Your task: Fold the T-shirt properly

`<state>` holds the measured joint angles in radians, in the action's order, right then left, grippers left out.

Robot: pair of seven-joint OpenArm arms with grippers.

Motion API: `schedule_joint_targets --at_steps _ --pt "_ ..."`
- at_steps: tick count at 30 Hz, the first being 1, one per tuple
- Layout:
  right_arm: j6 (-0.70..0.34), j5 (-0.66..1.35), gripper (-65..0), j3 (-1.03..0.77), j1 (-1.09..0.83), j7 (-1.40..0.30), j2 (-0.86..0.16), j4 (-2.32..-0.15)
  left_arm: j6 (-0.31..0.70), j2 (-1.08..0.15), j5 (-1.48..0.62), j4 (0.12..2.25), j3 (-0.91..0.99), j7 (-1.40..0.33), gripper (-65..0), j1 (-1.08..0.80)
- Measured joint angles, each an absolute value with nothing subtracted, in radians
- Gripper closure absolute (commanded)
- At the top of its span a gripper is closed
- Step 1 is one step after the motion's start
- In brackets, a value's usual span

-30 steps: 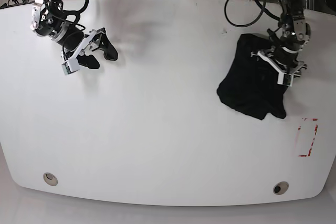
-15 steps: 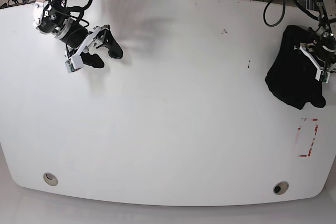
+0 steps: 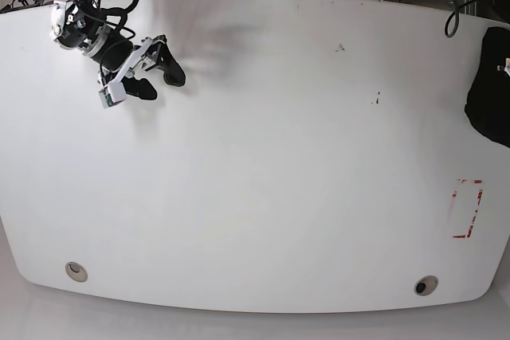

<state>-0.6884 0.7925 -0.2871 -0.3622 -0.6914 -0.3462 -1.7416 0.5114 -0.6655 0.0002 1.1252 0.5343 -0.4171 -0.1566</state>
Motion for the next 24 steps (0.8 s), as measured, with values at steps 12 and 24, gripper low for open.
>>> schedule_joint_targets --at_steps 12,24 --pt "-0.688 0.793 -43.8 -0.287 -0.391 -0.692 -0.346 -1.794 0.638 -0.633 -0.001 1.29 0.643 -0.474 -40.0 -0.115" --pt "-0.692 0.768 -43.8 -0.329 -0.389 -0.685 -0.34 -1.86 0.694 -0.547 -0.001 1.761 0.626 -0.659 -40.0 -0.117"
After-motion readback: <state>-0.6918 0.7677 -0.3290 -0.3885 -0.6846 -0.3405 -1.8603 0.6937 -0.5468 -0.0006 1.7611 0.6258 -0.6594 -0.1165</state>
